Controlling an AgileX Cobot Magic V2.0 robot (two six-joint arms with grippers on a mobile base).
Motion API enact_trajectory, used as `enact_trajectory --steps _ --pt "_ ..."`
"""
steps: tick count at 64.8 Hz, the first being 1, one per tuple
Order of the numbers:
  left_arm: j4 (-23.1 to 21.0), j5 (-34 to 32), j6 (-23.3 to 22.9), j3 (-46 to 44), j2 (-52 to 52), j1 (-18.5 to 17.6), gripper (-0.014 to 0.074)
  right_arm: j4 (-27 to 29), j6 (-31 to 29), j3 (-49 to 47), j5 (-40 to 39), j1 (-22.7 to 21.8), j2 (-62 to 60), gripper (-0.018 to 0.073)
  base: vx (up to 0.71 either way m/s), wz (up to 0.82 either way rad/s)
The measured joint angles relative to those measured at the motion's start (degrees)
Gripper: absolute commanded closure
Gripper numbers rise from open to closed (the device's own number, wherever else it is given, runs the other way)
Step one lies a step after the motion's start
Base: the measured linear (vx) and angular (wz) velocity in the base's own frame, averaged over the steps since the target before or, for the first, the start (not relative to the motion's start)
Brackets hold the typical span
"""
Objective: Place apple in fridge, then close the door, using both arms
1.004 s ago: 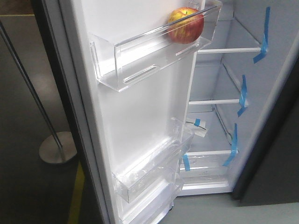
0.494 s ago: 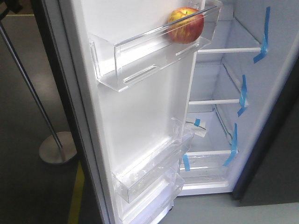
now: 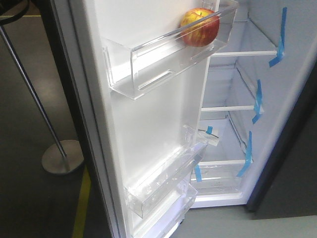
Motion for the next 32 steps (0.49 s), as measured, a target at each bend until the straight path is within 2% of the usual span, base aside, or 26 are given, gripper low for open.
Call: enact_trajectory --steps 11,20,32 --pt "1.7 -5.7 -0.2 0.0 0.0 -2.4 0.0290 0.0 0.0 0.0 -0.2 0.0 0.0 0.0228 0.00 0.00" --pt "3.2 -9.1 -0.2 -0.1 0.1 -5.9 0.0290 0.0 0.0 0.0 -0.2 0.0 0.0 0.0228 0.00 0.00" --pt "4.9 -12.3 -0.2 -0.2 0.4 -13.8 0.0290 0.1 0.0 0.0 -0.6 0.0 0.0 0.0228 0.00 0.00"
